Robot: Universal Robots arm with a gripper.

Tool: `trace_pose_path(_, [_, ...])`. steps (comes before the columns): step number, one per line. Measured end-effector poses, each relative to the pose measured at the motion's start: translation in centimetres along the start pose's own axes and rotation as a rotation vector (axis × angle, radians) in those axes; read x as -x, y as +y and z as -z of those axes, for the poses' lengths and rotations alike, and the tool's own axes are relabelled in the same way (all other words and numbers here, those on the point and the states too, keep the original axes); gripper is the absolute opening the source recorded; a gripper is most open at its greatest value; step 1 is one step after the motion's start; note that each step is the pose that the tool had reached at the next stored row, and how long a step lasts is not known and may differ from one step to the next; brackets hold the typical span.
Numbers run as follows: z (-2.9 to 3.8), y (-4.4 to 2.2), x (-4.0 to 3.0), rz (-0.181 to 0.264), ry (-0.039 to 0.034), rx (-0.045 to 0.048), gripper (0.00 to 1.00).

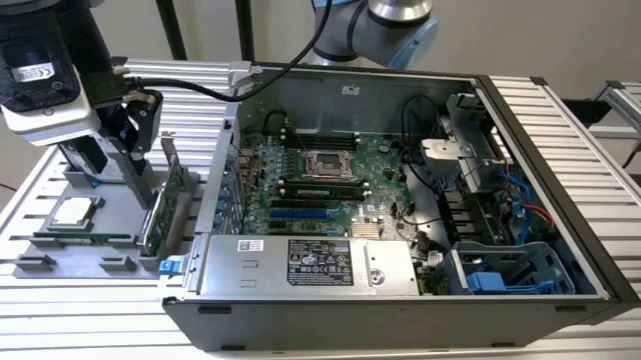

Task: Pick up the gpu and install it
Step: 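Pick up the gpu and move the gpu toward the slot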

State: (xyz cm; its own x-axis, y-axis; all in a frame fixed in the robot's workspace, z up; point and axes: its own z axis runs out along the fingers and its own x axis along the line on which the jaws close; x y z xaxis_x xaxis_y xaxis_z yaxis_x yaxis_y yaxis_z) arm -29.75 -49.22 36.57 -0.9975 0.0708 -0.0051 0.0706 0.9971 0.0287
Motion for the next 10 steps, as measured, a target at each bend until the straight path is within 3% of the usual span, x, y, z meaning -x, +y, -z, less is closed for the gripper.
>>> trace_pose_path(10, [-1.11, -0.03, 0.00, 0.000, 0.0000, 0.0001, 1.00])
